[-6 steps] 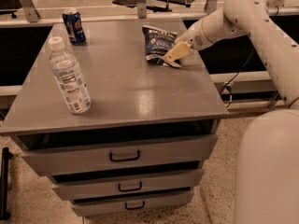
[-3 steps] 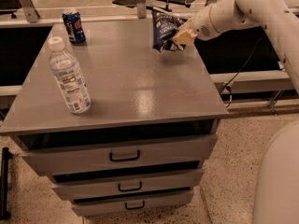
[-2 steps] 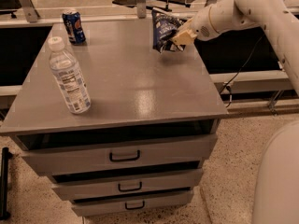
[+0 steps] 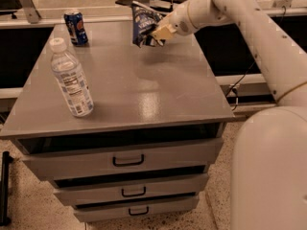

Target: Move blue chip bag near pepsi can

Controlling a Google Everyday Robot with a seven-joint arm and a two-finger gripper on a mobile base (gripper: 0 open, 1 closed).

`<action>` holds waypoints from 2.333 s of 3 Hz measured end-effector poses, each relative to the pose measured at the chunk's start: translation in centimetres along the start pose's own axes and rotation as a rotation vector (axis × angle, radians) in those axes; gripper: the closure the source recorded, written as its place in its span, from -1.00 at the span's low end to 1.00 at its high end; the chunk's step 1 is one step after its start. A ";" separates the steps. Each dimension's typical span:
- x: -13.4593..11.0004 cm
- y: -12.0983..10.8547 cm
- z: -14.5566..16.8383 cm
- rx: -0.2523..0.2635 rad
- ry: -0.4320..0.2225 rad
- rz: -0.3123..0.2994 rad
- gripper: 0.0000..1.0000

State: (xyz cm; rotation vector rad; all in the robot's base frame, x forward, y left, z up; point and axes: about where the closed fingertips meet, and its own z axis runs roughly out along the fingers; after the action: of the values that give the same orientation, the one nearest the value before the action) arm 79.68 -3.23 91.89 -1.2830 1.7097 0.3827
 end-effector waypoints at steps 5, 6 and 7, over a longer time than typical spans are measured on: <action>-7.4 0.9 12.6 -0.035 -0.019 -0.018 1.00; -7.4 2.1 14.6 -0.077 0.003 0.016 0.46; -7.5 3.0 15.5 -0.103 0.013 0.024 0.03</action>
Offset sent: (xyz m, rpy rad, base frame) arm 0.0312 0.1216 0.0294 -0.0177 -0.0813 0.0870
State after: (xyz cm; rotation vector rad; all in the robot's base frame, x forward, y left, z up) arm 84.74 13.31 89.16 -1.3422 1.7373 0.4826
